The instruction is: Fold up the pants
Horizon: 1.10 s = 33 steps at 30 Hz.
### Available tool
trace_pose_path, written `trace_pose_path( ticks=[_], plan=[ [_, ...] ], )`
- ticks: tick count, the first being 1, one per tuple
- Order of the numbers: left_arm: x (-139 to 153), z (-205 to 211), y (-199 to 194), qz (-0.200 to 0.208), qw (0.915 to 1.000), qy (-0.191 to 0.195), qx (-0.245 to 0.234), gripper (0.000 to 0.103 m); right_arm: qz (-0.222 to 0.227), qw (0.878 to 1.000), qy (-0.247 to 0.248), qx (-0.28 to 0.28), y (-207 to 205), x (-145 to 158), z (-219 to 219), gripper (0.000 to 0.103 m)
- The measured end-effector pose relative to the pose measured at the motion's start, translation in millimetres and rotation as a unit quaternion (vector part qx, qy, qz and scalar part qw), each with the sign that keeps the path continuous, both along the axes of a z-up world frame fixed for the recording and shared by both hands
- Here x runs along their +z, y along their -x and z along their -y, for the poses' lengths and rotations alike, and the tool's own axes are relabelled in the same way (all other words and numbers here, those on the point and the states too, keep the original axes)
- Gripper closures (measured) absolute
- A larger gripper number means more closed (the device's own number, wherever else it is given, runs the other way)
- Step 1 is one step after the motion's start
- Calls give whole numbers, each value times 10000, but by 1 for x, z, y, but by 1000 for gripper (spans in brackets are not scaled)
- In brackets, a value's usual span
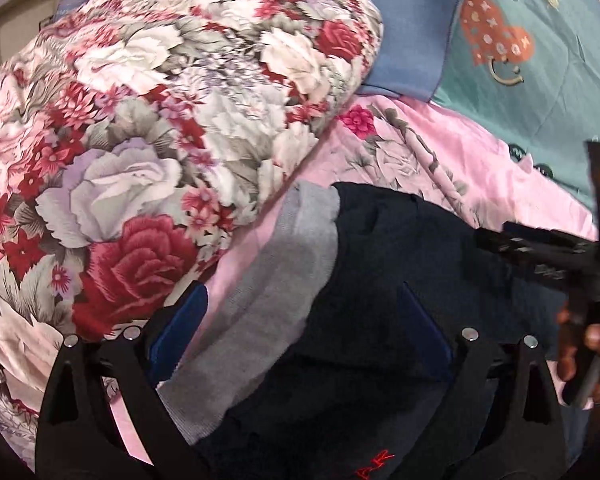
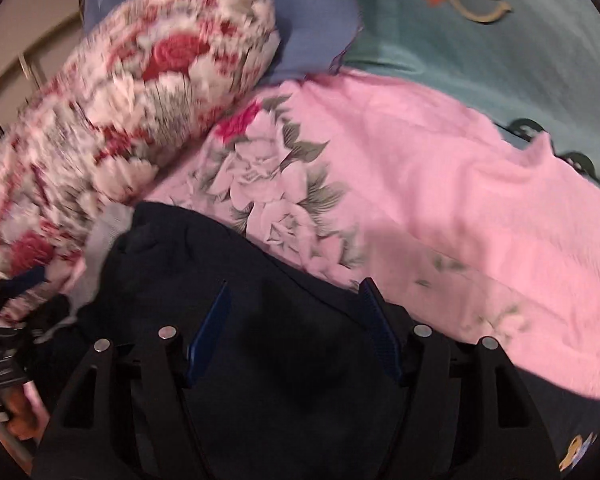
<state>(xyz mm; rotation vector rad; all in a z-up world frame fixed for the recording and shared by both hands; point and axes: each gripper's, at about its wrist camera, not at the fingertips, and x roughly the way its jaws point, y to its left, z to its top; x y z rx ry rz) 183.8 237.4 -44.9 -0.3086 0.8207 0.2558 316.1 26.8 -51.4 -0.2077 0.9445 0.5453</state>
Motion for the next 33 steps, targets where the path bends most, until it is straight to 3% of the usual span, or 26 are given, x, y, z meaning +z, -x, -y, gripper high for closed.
trace_pose_path(
  ticks=[7, 10, 14, 15, 16, 17, 19, 22, 25, 26, 27, 28, 31, 33],
  plan=[
    [-8, -4, -5, -199, 9997, 111, 23, 7, -40, 9988, -346, -342, -15, 7, 43, 41],
    [-10, 2, -8, -232, 9996, 99, -119, 7, -110, 9995, 15, -291, -16, -4, 46, 50],
    [-14, 12, -16, -179, 9991, -300, -231, 7, 43, 9988, 489, -59, -5, -24, 37, 52],
    [-17, 14, -19, -241, 9986, -398, -245, 7, 84, 9988, 477, -35, -3, -24, 34, 57],
    [-19, 14, -21, -287, 9984, -418, -252, 7, 25, 9995, 311, 19, -3, -23, 33, 84],
    [-20, 14, -22, -321, 9983, -409, -264, 7, -54, 9998, 210, 29, -4, -22, 32, 100],
    [-17, 14, -21, -270, 9984, -425, -247, 7, 226, 9993, 295, -27, -2, -15, 28, 100],
    [-5, 11, -21, -108, 9981, -611, -42, 7, 514, 9967, -97, -616, -15, -6, 41, 100],
    [1, 8, -27, -82, 9969, -770, 134, 7, 87, 9970, -131, -764, -31, -24, 41, 96],
    [-1, 9, -31, -170, 9967, -791, 109, 7, 174, 9969, -40, -770, -29, -21, 40, 90],
    [-4, 9, -36, -280, 9961, -827, 89, 7, 182, 9955, 272, -891, -26, -16, 42, 69],
    [-7, 11, -42, -408, 9952, -892, 73, 7, 211, 9946, 309, -972, -23, -11, 44, 56],
    [-12, 15, -57, -574, 9914, -1174, 78, 7, 294, 9928, -468, -1065, 6, 22, 84, 52],
    [-11, 15, -63, -578, 9914, -1166, 113, 4, 282, 9875, -648, -1407, 32, 35, 126, 44]
  ],
)
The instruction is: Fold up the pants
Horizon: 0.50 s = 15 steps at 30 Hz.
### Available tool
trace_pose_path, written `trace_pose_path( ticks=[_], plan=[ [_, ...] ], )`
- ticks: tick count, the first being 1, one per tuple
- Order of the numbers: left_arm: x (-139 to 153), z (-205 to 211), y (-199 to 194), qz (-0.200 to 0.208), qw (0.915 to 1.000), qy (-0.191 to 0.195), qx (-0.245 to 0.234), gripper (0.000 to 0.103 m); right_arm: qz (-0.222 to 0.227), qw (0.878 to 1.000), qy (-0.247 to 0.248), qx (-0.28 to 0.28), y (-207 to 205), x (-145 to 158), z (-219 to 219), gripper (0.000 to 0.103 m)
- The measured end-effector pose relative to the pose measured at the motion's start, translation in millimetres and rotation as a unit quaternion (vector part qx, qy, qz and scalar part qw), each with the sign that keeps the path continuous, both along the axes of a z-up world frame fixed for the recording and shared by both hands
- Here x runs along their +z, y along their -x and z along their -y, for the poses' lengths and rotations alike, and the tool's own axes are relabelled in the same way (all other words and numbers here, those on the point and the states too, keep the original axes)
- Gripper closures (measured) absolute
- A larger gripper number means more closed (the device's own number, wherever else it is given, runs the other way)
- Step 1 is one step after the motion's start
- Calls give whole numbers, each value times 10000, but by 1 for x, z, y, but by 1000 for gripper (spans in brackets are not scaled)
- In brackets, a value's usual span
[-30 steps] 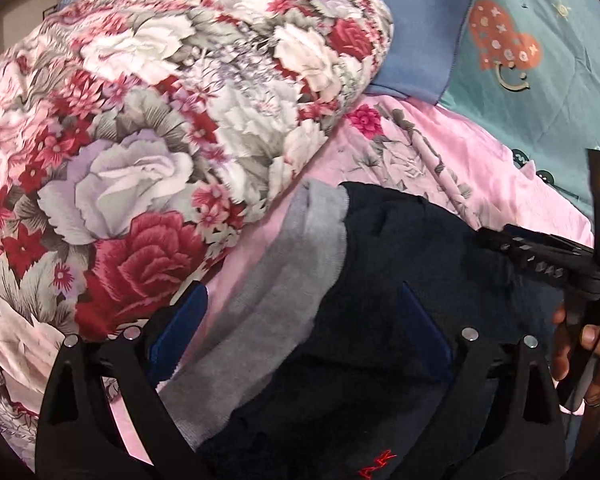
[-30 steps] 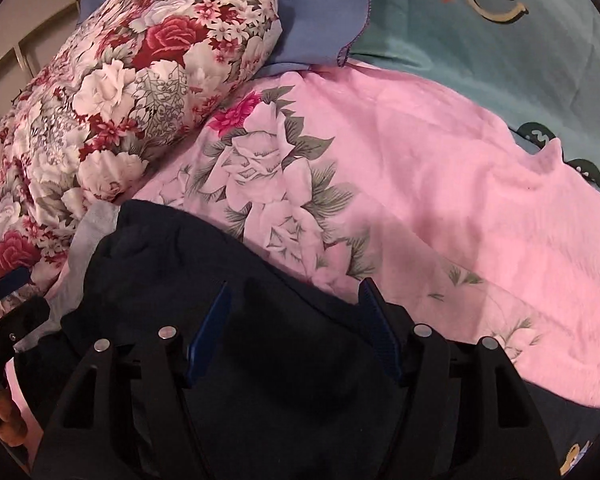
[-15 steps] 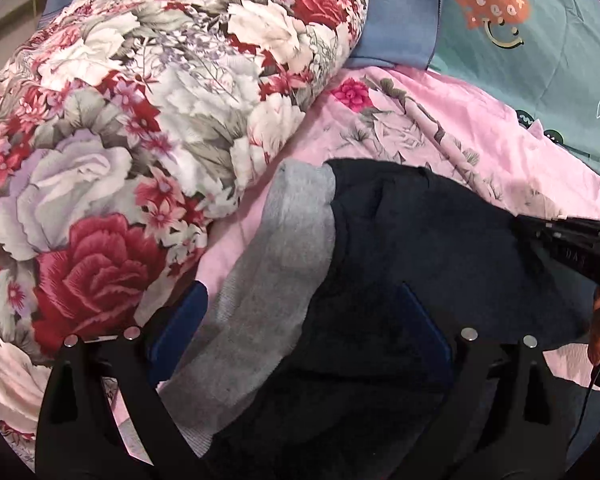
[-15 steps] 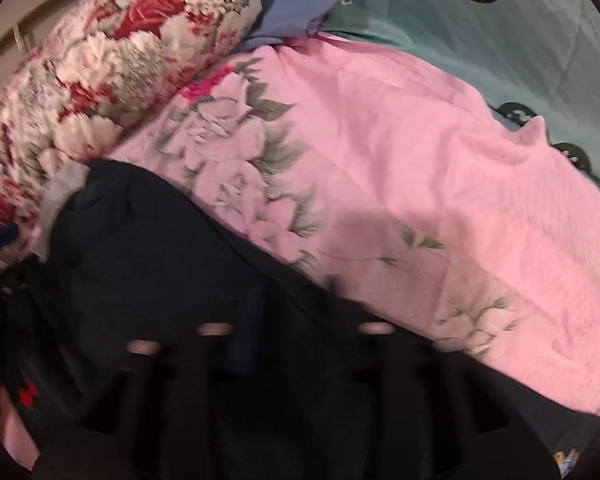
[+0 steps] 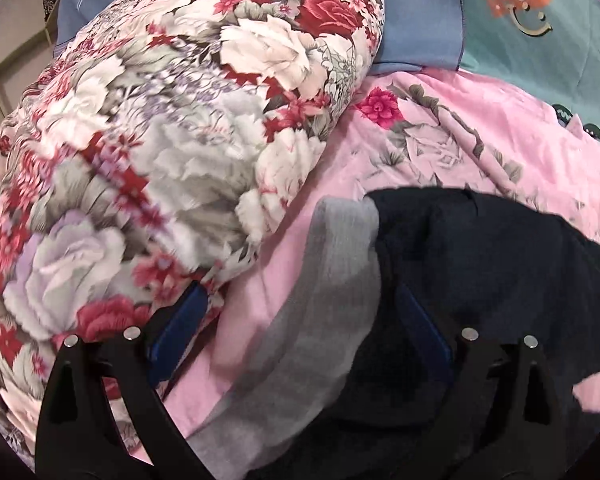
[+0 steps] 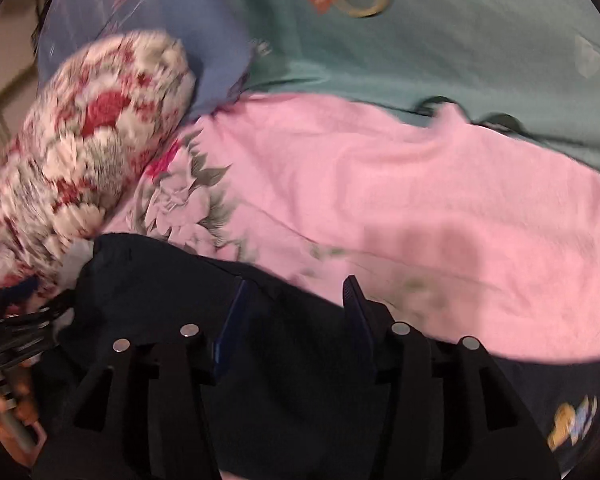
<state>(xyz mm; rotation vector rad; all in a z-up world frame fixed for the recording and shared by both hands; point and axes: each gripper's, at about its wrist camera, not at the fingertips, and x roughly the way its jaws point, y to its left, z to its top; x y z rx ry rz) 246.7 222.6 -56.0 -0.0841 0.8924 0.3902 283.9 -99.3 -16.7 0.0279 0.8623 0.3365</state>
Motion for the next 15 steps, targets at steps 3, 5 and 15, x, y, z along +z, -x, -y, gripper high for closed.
trace_pose_path(
  ticks=[3, 5, 15],
  plan=[
    [-4, -4, -14, -76, 9996, 27, 262, 2, 20, 9990, -219, -380, 38, 3, 59, 42],
    [-5, -2, -21, -110, 9991, -1, 400, 2, -67, 9969, -340, -706, 49, -8, 89, 42],
    [-19, 15, -44, -428, 9929, -944, 592, 2, -398, 9777, 519, -1997, 61, -61, 156, 45]
  ],
)
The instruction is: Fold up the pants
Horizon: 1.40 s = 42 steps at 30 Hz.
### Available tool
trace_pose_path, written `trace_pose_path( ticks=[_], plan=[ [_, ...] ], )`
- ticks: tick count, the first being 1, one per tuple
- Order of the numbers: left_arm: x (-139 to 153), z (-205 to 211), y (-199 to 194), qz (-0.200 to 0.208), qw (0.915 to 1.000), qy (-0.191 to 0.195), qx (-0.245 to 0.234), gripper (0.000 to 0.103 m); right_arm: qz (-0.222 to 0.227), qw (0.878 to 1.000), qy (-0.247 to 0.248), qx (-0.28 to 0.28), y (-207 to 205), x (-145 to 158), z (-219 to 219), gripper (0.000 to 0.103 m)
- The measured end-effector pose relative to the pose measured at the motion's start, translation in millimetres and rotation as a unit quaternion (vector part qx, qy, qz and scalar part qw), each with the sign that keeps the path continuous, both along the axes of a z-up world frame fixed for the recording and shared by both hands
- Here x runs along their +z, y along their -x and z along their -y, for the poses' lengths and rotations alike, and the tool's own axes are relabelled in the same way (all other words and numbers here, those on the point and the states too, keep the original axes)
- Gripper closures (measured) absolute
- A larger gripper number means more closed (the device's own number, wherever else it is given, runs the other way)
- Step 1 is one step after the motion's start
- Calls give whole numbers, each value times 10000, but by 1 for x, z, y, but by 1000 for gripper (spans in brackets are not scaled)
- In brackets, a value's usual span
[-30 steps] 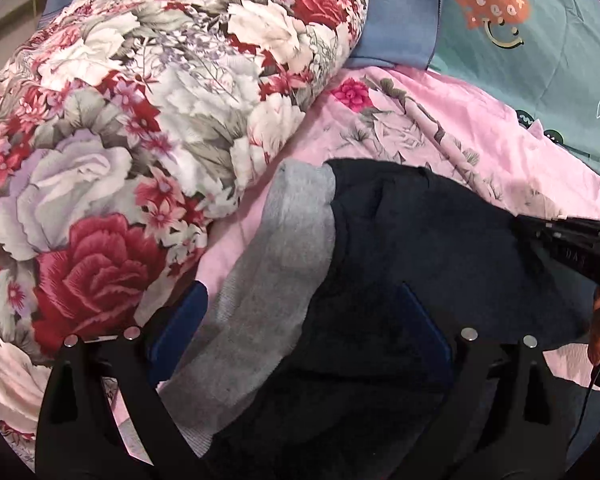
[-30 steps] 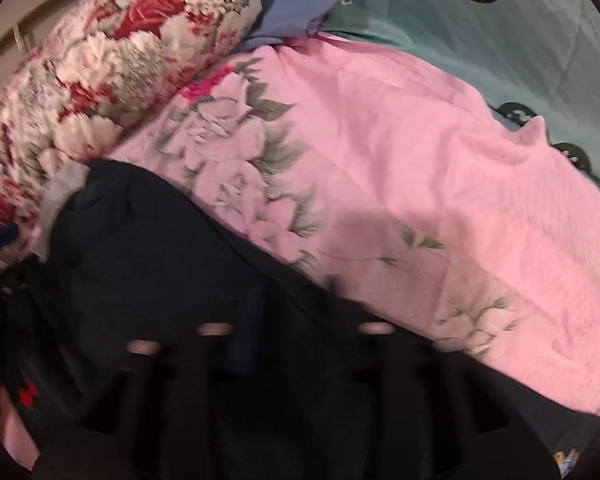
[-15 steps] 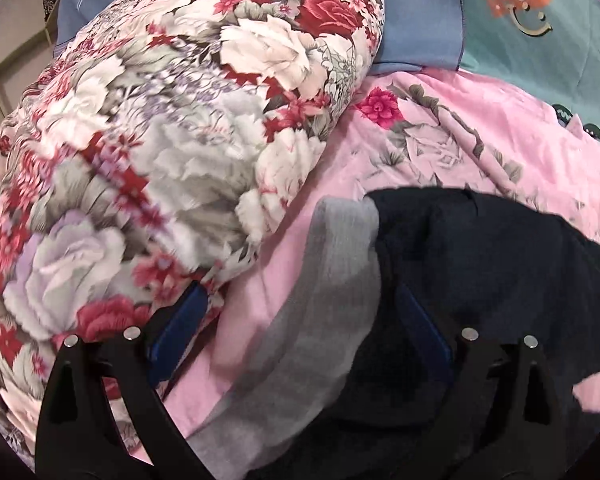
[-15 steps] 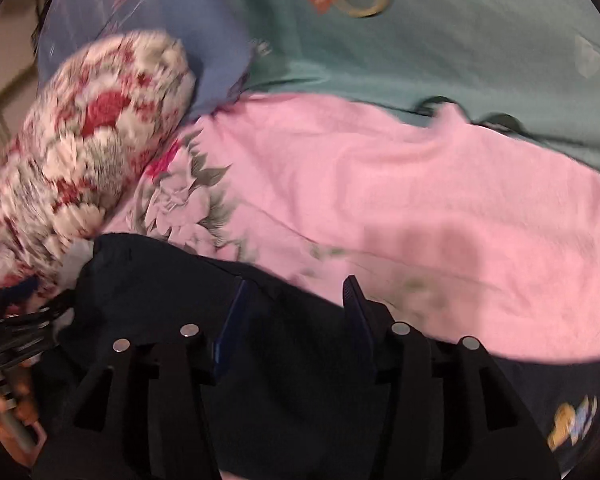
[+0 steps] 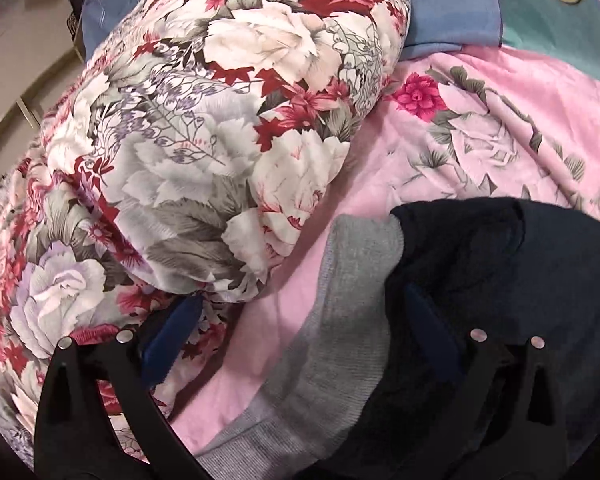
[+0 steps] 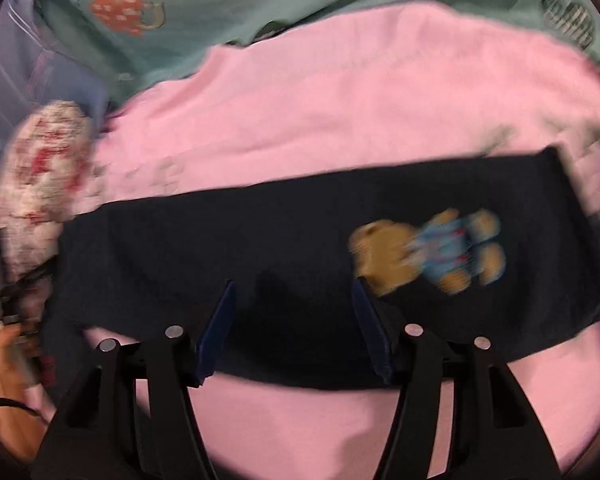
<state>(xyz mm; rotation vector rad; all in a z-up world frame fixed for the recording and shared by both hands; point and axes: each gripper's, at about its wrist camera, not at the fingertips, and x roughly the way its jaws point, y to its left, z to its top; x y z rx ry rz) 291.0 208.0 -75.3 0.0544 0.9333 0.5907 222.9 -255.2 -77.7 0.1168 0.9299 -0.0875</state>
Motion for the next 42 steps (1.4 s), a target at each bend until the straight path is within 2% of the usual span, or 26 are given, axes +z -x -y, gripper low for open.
trace_pose_path(
  ticks=[1, 2, 4, 5, 7, 11, 15, 17, 18, 20, 21, 22, 23, 25, 26, 28, 29, 30, 32, 33, 34, 35, 38, 39, 40, 42],
  plan=[
    [1, 0, -1, -20, 10000, 15, 13, 2, -78, 9971, 538, -529, -2, 0, 6, 44],
    [2, 0, -1, -51, 10000, 69, 18, 3, -124, 9974, 414, -581, -4, 1, 9, 43],
    [13, 1, 5, -42, 9994, 334, -36, 5, 102, 9965, -790, 244, 0, 11, 5, 43],
    [22, 4, 10, 22, 9990, 432, -104, 5, 255, 9940, -856, 634, 2, 20, -8, 43],
    [41, 11, 27, 267, 9975, 563, -324, 5, 390, 9934, -116, 1075, -2, 30, -41, 42],
    [57, 32, 52, 550, 9913, 966, -705, 4, 173, 9827, 350, 1811, -38, 18, -92, 42],
    [38, 47, 54, 472, 9850, 1337, -987, 4, -142, 9707, -535, 2338, -59, 5, -102, 48],
    [19, 52, 47, 191, 9894, 1111, -918, 4, -102, 9774, 91, 2108, -63, 1, -102, 49],
    [8, 50, 41, 16, 9917, 990, -817, 4, 82, 9779, 366, 2059, -63, 1, -96, 55],
    [-3, 45, 40, -69, 9925, 1000, -696, 2, 163, 9861, 569, 1551, -72, 6, -75, 60],
    [-3, 42, 40, -39, 9921, 1075, -653, 2, 213, 9913, 723, 1083, -75, 11, -67, 79],
    [-2, 40, 40, -50, 9920, 1101, -624, 2, 315, 9908, 1206, 521, -74, 18, -65, 70],
    [0, 40, 41, -35, 9920, 1096, -626, 2, 444, 9902, 1258, 412, -69, 23, -64, 70],
    [0, 38, 43, 16, 9921, 1081, -644, 2, 414, 9887, 117, 1433, -52, 28, -76, 63],
    [0, 36, 44, -3, 9924, 1060, -630, 2, 211, 9847, -16, 1727, -48, 24, -83, 58],
    [-3, 30, 44, 37, 9920, 1111, -604, 2, -208, 9779, 337, 2054, -40, 7, -88, 55],
    [-3, 26, 43, 39, 9923, 1099, -578, 2, -111, 9782, 440, 2027, -37, 4, -75, 55],
    [-3, 25, 44, 53, 9923, 1101, -563, 2, -60, 9827, 390, 1811, -38, 4, -54, 55],
    [-1, 19, 47, 30, 9916, 1185, -518, 2, -4, 9936, -448, 1040, -38, 10, 10, 58],
    [1, 18, 48, 29, 9912, 1225, -501, 2, 14, 9978, -447, 494, -34, 13, 33, 53],
    [6, 18, 50, 73, 9911, 1225, -519, 2, 14, 9998, 115, -157, -25, 18, 48, 50],
    [11, 18, 52, 144, 9914, 1175, -551, 2, 22, 9990, 425, -125, -18, 20, 50, 50],
    [26, 22, 55, 332, 9949, 759, -582, 2, -160, 9988, -321, 328, -5, 11, 64, 42],
    [31, 19, 56, 276, 9978, 458, -399, 2, -137, 9996, -100, 208, -5, 9, 67, 41],
    [35, 15, 57, 275, 9986, 349, -285, 2, -325, 9980, 498, -192, -8, 11, 73, 30],
    [43, 5, 63, 413, 9978, 420, -297, 2, -142, 9984, 434, -332, -8, 32, 71, 35]
  ],
)
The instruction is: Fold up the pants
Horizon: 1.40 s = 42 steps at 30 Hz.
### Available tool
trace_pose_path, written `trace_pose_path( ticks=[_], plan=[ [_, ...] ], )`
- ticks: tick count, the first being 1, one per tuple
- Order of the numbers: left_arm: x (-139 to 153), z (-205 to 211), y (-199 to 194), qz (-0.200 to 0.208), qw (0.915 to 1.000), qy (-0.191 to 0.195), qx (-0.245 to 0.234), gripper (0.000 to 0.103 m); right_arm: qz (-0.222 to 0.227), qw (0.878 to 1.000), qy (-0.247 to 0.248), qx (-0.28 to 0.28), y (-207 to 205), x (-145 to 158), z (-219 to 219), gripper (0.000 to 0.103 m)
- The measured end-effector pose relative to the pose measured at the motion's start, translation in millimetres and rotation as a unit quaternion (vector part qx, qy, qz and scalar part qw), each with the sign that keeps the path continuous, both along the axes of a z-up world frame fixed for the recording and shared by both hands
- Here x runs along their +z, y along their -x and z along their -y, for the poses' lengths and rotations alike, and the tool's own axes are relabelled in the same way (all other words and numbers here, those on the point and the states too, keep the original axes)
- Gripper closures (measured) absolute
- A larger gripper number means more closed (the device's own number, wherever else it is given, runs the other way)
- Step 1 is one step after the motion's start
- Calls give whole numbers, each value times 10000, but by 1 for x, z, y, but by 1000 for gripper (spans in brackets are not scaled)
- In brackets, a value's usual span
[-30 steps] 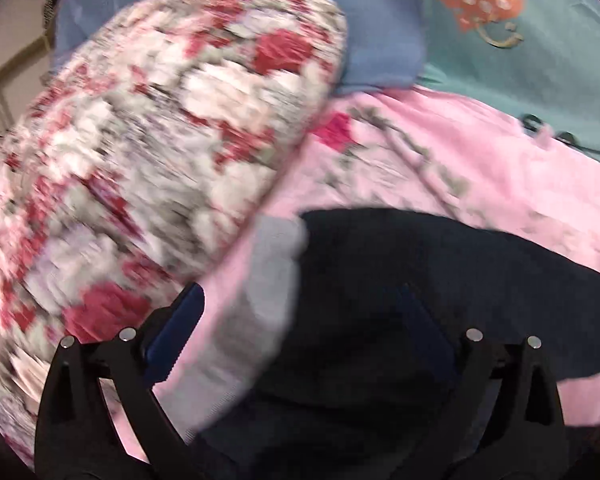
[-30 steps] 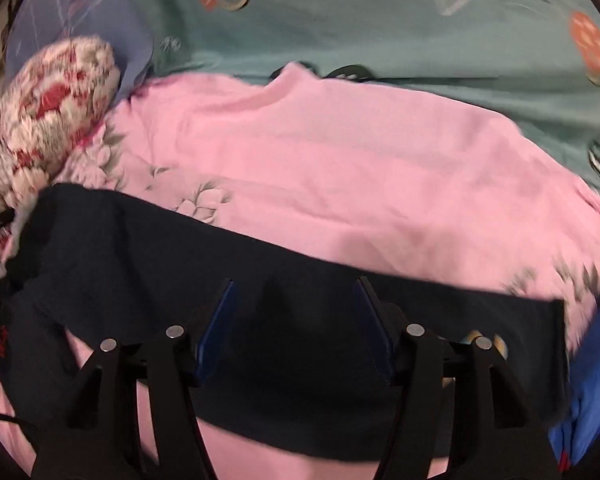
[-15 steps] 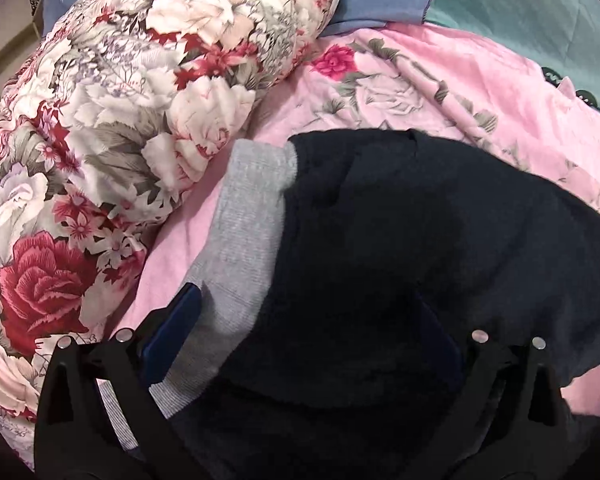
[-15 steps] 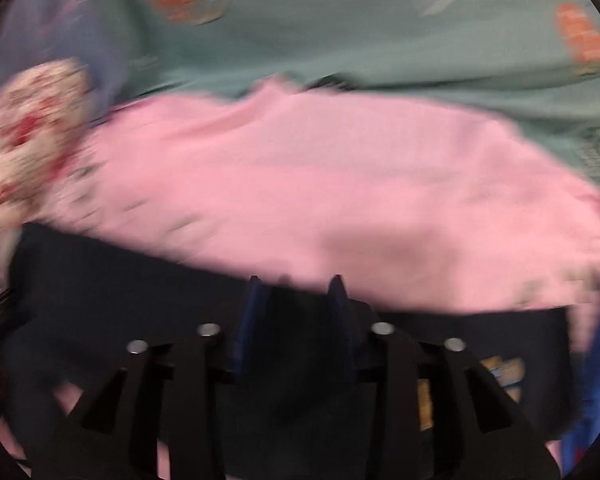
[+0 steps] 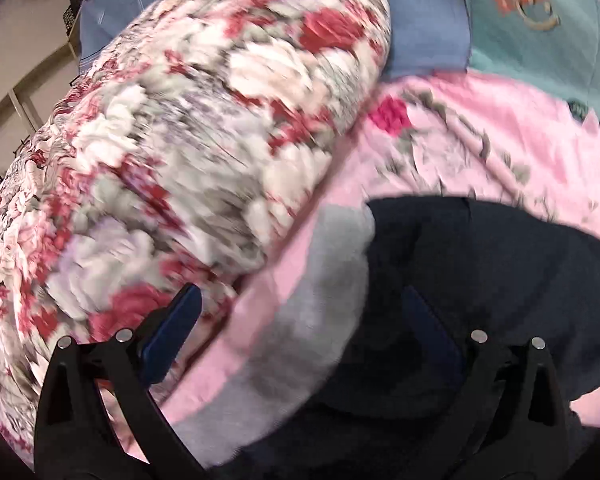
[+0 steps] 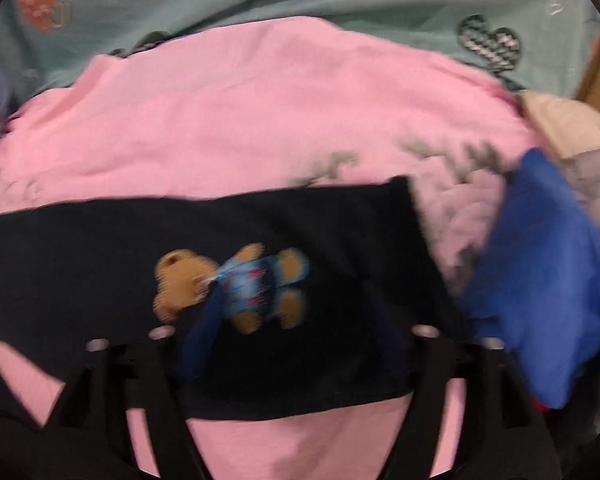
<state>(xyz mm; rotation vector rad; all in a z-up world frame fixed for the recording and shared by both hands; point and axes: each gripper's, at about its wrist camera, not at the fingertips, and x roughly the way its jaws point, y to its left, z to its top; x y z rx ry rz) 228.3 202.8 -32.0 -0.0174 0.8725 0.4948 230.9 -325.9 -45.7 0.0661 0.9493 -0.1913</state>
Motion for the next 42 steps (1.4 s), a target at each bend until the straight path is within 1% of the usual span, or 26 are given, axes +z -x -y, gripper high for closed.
trace_pose_path(
  ticks=[1, 2, 3, 4, 6, 8, 10, 11, 14, 16, 19, 23, 24, 25, 26, 27, 28, 29, 30, 31, 32, 33, 35, 37, 39, 42],
  plan=[
    [4, -5, 1, 30, 9999, 88, -79, 2, 460, 9954, -570, 622, 3, 22, -17, 35],
    [7, -9, 2, 25, 9998, 141, -146, 2, 686, 9897, -767, 997, 2, 32, -34, 35],
    [8, -14, 3, 25, 9998, 155, -155, 2, 800, 9839, -713, 1432, 0, 43, -60, 33],
    [8, -18, 2, 44, 9998, 160, -117, 2, 672, 9816, -520, 1712, -10, 44, -84, 29],
    [6, -24, 1, 117, 9995, 284, -63, 2, 386, 9742, -78, 2224, -28, 34, -126, 28],
    [4, -27, 3, 162, 9994, 309, -78, 2, 135, 9644, 109, 2638, -48, 17, -164, 28],
    [1, -23, -2, 130, 9995, 220, -186, 2, 13, 9592, 199, 2821, -56, 4, -190, 28],
    [-2, -21, -7, 91, 9994, 214, -268, 2, -33, 9580, 214, 2861, -71, 3, -202, 28],
    [-10, -13, -22, -78, 9984, 326, -465, 2, -87, 9554, 116, 2949, -83, -10, -222, 28],
    [-17, -8, -32, -173, 9986, 138, -488, 2, -53, 9528, 70, 3033, -83, -13, -225, 28],
    [-27, -3, -49, -293, 9975, 145, -631, 2, -63, 9518, 83, 3065, -87, -17, -225, 28],
    [-40, 0, -70, -456, 9946, 518, -774, 3, -88, 9441, -70, 3295, -95, -24, -222, 28],
    [-39, -2, -71, -404, 9939, 681, -768, 16, -113, 9420, -39, 3353, -95, -25, -223, 28],
    [-38, -1, -71, -354, 9915, 911, -853, 34, -117, 9396, -26, 3419, -96, -24, -224, 28],
    [-36, 2, -70, -358, 9898, 1012, -937, 42, -129, 9368, -19, 3495, -95, -24, -227, 28],
    [-35, 5, -70, -385, 9887, 1030, -1014, 58, -138, 9361, 38, 3514, -95, -24, -230, 28],
    [-33, 11, -69, -408, 9875, 1048, -1103, 68, -152, 9353, 72, 3534, -94, -24, -234, 29],
    [-31, 13, -67, -416, 9871, 1074, -1116, 69, -163, 9328, 88, 3600, -92, -24, -236, 32],
    [-29, 12, -66, -401, 9865, 1139, -1109, 70, -153, 9289, 53, 3699, -89, -22, -239, 46],
    [-27, 11, -65, -382, 9859, 1206, -1098, 72, -178, 9271, -9, 3744, -88, -20, -240, 69],
    [-25, 8, -64, -350, 9854, 1280, -1070, 73, -266, 9252, -159, 3783, -87, -18, -240, 86],
    [-22, 5, -62, -310, 9846, 1365, -1044, 74, -314, 9259, -254, 3755, -86, -15, -239, 97],
    [-11, 0, -53, -189, 9826, 1533, -1033, 75, -211, 9282, -211, 3708, -79, -5, -236, 98],
    [9, -6, -38, 21, 9794, 1695, -1093, 76, -53, 9297, -495, 3650, -61, 17, -227, 98],
    [28, -8, -20, 202, 9782, 1704, -1170, 75, 205, 9232, -701, 3773, -27, 45, -216, 98],
    [52, -13, 19, 542, 9726, 1784, -1390, 73, 410, 9111, -867, 4008, 26, 68, -200, 98]
  ],
)
